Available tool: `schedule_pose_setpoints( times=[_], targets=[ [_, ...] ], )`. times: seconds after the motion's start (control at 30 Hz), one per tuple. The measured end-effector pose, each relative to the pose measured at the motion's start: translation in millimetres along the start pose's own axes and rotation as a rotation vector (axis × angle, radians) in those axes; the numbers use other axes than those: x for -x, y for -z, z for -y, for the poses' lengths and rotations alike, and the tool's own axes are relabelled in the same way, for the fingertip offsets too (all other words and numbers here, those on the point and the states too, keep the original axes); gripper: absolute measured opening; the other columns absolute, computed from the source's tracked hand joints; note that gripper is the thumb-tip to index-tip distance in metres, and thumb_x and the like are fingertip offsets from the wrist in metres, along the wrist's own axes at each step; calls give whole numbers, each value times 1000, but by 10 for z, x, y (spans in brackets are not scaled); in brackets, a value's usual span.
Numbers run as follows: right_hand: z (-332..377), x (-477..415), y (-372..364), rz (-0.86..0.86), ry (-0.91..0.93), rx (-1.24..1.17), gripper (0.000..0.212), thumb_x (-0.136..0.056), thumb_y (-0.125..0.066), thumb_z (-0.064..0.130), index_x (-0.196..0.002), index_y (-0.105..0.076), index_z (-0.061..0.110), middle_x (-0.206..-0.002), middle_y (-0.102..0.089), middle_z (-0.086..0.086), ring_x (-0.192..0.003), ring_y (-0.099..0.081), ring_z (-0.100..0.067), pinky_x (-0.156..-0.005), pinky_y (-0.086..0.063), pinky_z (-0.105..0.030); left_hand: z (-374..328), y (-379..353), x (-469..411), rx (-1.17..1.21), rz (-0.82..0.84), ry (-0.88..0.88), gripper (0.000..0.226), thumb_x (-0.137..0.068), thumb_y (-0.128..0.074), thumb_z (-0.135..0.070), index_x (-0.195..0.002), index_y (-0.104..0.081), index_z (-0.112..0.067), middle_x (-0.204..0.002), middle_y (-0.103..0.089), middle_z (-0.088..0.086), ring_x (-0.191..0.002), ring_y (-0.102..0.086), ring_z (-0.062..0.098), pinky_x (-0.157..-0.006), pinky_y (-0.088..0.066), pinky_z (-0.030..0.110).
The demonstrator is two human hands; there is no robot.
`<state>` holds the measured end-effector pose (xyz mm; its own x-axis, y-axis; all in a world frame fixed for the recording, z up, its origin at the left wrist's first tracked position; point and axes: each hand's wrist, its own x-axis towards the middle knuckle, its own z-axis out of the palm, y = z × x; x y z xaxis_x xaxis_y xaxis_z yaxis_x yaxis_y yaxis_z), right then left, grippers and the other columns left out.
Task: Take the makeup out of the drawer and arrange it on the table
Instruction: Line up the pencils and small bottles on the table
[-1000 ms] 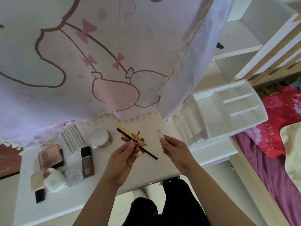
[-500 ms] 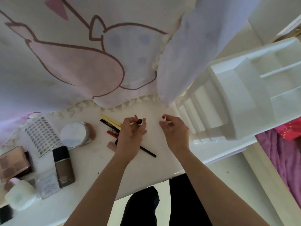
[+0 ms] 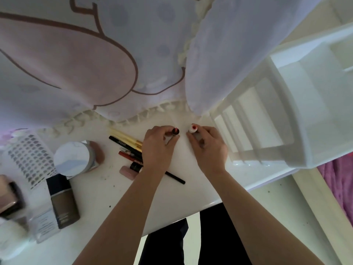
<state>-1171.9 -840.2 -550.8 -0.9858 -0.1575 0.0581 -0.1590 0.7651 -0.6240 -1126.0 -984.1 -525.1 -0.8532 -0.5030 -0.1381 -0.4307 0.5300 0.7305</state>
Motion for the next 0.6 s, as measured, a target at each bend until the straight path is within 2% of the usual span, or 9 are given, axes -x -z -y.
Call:
schedule_pose_setpoints(
  times=[0.23,0.33,0.4,0.47,0.53,0.6],
  targets=[
    [-12,-14,-49,-32,67,106,28,-93,-64,45,-117,-70,32,-101,-63,8,-68,-62,-15,-51,-47,-27,16,-33,-36,-33,-23,-41,22,-84,-76,-27,-106,-73,-23,-94,-64,-11,-90,-57,13,-80,-39,16],
    [-33,-6,-19,39,37,115,41,-93,-62,49,-129,-64,30,-110,-61,7,-77,-64,-17,-58,-51,-30,5,41,-6,-29,35,-40,32,-82,-78,-21,-113,-69,-19,-97,-61,-11,-90,-56,13,-83,-43,19],
    [-37,32,28,108,-15,76,53,-92,-64,49,-140,-55,27,-119,-56,8,-85,-62,-12,-66,-51,-30,-12,142,78,-2,35,-45,40,-84,-76,-16,-123,-64,-19,-101,-59,-12,-92,-54,11,-84,-42,19],
    [-12,109,98,131,-69,-9,59,-90,-69,41,-143,-50,21,-118,-51,9,-87,-56,-5,-72,-46,-25,-2,285,229,-3,-46,-47,37,-88,-71,-16,-124,-63,-20,-104,-57,-12,-94,-52,9,-85,-43,23],
    [52,215,170,101,-152,-124,53,-88,-72,30,-136,-51,20,-110,-48,9,-80,-51,-2,-74,-41,-17,76,430,415,-38,-186,-53,26,-91,-67,-18,-117,-65,-18,-104,-55,-9,-95,-53,8,-84,-43,25],
    [156,377,215,72,-199,-204,42,-87,-73,25,-124,-54,19,-104,-48,8,-77,-52,-1,-72,-40,-11,206,578,608,-43,-289,23,21,-93,-64,-19,-113,-66,-15,-107,-54,-4,-89,-56,12,-80,-47,29]
  ],
)
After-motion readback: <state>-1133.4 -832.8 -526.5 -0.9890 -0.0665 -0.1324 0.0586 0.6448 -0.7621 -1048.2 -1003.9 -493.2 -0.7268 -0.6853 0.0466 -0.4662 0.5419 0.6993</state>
